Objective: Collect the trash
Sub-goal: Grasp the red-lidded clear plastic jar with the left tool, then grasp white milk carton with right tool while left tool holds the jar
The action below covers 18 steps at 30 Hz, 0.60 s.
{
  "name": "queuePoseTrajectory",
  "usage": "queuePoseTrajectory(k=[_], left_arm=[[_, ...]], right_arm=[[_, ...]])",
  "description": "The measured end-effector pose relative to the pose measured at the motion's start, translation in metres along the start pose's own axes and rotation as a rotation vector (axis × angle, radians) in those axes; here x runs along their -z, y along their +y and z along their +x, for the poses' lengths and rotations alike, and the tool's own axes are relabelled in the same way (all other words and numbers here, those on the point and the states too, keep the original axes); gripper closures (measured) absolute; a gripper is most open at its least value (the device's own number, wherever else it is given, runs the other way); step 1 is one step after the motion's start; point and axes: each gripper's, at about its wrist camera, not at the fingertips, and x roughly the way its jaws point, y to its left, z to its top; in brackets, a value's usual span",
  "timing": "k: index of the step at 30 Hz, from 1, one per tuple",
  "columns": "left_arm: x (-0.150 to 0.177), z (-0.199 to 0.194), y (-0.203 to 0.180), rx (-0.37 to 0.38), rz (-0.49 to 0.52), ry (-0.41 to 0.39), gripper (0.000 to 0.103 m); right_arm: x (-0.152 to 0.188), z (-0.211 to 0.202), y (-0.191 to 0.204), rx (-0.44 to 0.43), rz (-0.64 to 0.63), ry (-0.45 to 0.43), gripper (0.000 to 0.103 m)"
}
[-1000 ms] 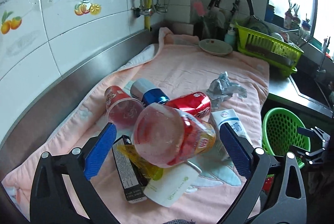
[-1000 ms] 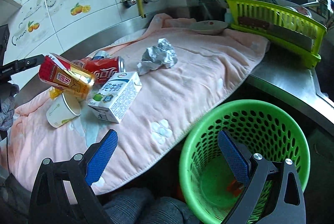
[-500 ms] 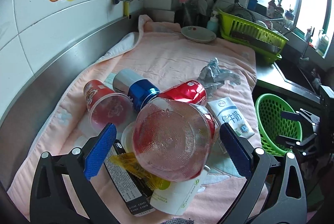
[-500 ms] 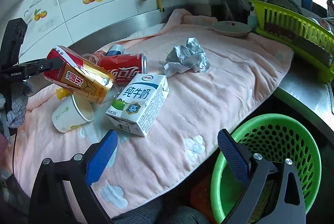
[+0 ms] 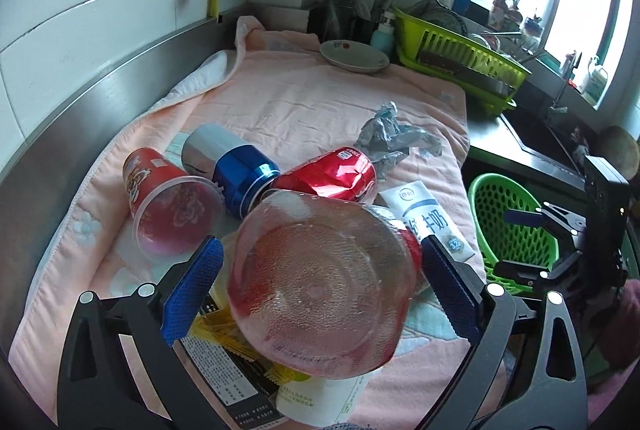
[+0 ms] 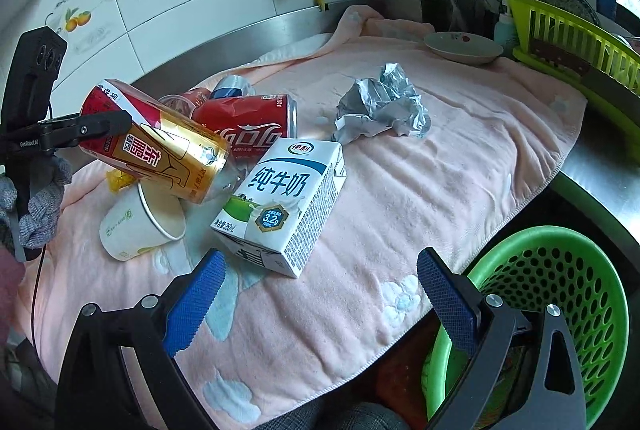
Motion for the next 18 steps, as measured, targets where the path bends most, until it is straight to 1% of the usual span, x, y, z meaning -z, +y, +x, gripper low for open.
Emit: queuePoseTrajectory(k=[1,2,9,14,16,18], left_arm=[[0.0,0.0,-0.002,0.006,0.007,-0.002,0.017],[0.0,-0.001,-0.003,0.008,0.008,-0.004,0.021],[0.008,-0.011,-0.011,-0.029,-0.018,-0.041,0.023],[0.012,-0.026,-0.017,-0.058,-0.033,-0.08,0.025],[0.011,-0.031,-0.016,-0.055,-0.046,-0.096,0.025],[0.012,-0.035,-0.016,-0.067,-0.052,-0.108,0.025]], right_arm=[[0.0,0.001,0.0,-0.002,0.001,0.001,0.01],[-0.001,0.003,0.001,-0.003,0.004,0.002,0.01],[-0.008,0.014,0.009,-0.024,0.013,0.011,0.01],[-0.015,0.027,0.02,-0.027,0.018,0.02,0.01],[-0.019,0.035,0.023,-0.018,0.016,0.028,0.01],[-0.022,0.044,0.025,-0.004,0.023,0.044,0.01]])
